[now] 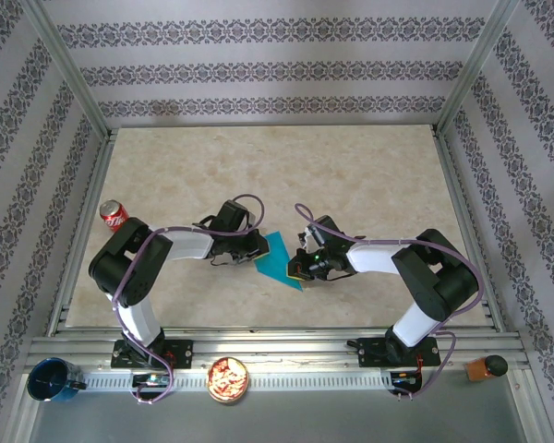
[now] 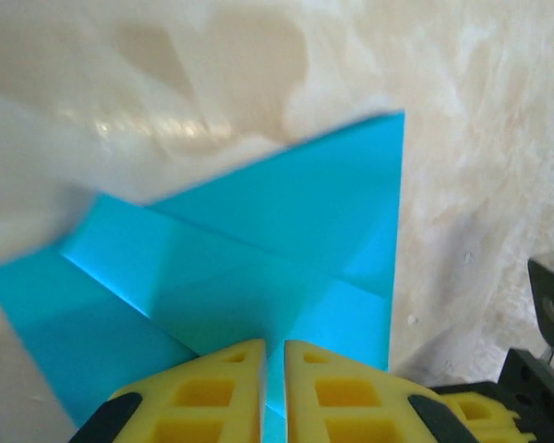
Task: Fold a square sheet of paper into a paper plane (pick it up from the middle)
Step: Fourth fold the wing at the center of the table.
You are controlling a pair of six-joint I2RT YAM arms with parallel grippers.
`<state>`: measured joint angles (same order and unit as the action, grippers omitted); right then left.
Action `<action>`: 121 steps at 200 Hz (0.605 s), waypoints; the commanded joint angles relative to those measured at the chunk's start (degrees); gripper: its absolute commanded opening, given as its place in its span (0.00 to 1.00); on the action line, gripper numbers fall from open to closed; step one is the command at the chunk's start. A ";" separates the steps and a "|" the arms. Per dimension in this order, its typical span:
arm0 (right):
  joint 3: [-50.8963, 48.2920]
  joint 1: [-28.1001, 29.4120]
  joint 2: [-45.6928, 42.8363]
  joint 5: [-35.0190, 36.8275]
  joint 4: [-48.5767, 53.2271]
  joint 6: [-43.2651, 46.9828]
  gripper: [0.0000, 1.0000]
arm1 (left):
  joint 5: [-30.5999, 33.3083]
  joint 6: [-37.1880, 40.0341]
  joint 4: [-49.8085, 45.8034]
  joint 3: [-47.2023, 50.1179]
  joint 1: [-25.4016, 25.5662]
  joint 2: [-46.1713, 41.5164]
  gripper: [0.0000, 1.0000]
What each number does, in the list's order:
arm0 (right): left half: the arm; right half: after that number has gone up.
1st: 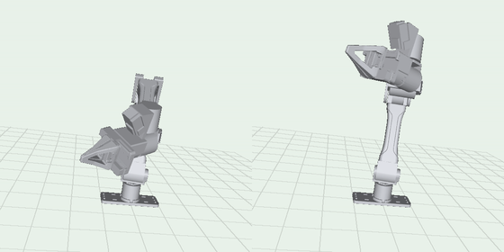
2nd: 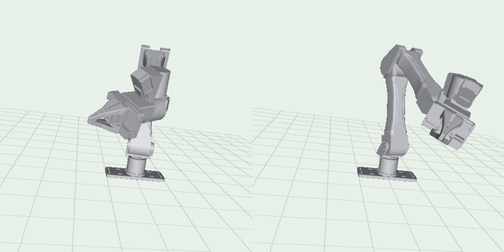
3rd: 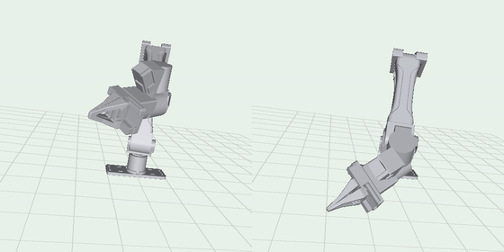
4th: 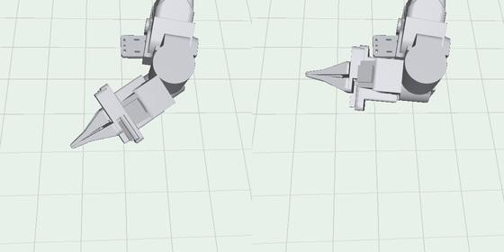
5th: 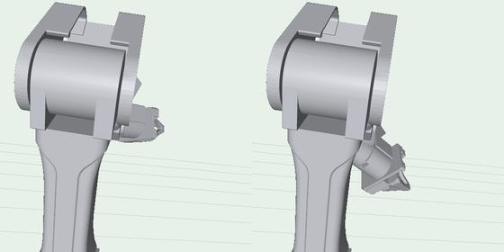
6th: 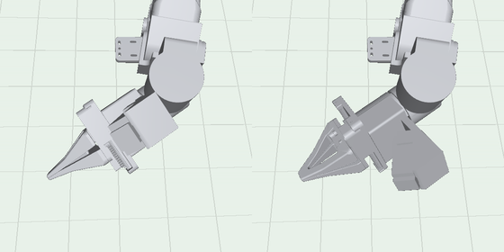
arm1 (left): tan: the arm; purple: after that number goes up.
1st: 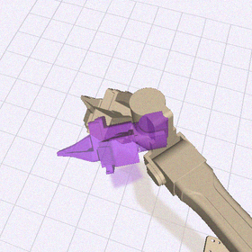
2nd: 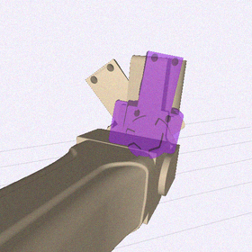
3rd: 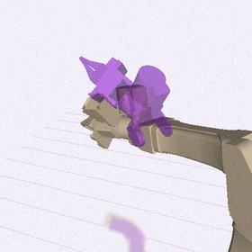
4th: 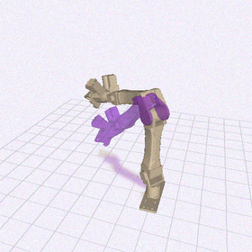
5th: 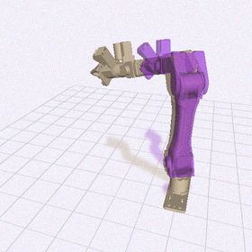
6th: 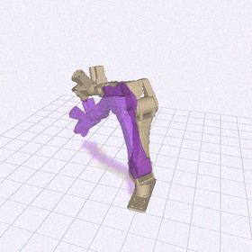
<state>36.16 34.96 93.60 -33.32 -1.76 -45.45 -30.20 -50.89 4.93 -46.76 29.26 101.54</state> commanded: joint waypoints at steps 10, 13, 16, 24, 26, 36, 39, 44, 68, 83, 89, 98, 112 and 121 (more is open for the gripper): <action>-1.80 -0.34 2.29 1.72 7.71 1.43 0.03 | 1.66 2.97 -3.78 -1.36 -3.87 0.16 0.15; -1.80 -0.39 2.29 1.73 7.80 1.50 0.03 | 1.49 3.10 -3.66 -1.34 -4.20 0.02 0.15; -1.80 -0.38 2.29 1.70 7.81 1.56 0.03 | 1.54 3.18 -3.62 -1.36 -4.39 -0.13 0.15; -1.80 -0.33 2.20 1.68 7.91 1.64 0.03 | 1.55 3.55 -4.13 -1.56 -4.92 -0.44 0.16; -1.82 -0.35 2.20 1.68 7.96 1.63 0.03 | 1.61 3.64 -4.29 -1.62 -5.13 -0.52 0.16; -1.80 -0.34 2.20 1.59 8.06 1.59 0.03 | 1.23 4.51 -5.56 -2.37 -5.67 -1.00 0.15; -1.80 -0.39 2.20 1.59 8.10 1.62 0.03 | 0.99 5.06 -5.73 -2.62 -5.70 -1.25 0.15; -1.71 -0.37 2.12 1.59 8.23 1.64 0.03 | 0.44 5.93 -6.15 -3.07 -5.62 -1.77 0.14; -1.46 -0.41 2.11 1.86 8.50 1.69 0.03 | -1.95 6.90 -4.98 -3.10 -4.97 -4.59 0.12; -1.35 -0.33 2.20 1.99 8.66 1.69 0.03 | -2.71 6.75 -4.42 -3.00 -4.74 -4.88 0.11; -1.36 -0.35 2.14 2.08 8.57 1.61 0.03 | -3.08 6.69 -4.16 -3.12 -4.77 -4.62 0.10; -1.44 -0.37 2.11 2.06 8.39 1.43 0.02 | -3.38 6.71 -3.76 -3.31 -4.79 -3.98 0.10; -1.53 -0.33 2.11 1.95 8.46 1.34 0.03 | -3.46 6.92 -3.73 -4.09 -4.75 -2.53 0.10; -1.61 -0.34 1.96 2.03 8.53 1.41 0.02 | -3.22 7.47 -4.28 -4.86 -4.78 -1.53 0.10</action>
<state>36.25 34.96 93.60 -33.95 -0.91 -44.80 -32.36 -45.63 1.45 -49.30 24.32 98.10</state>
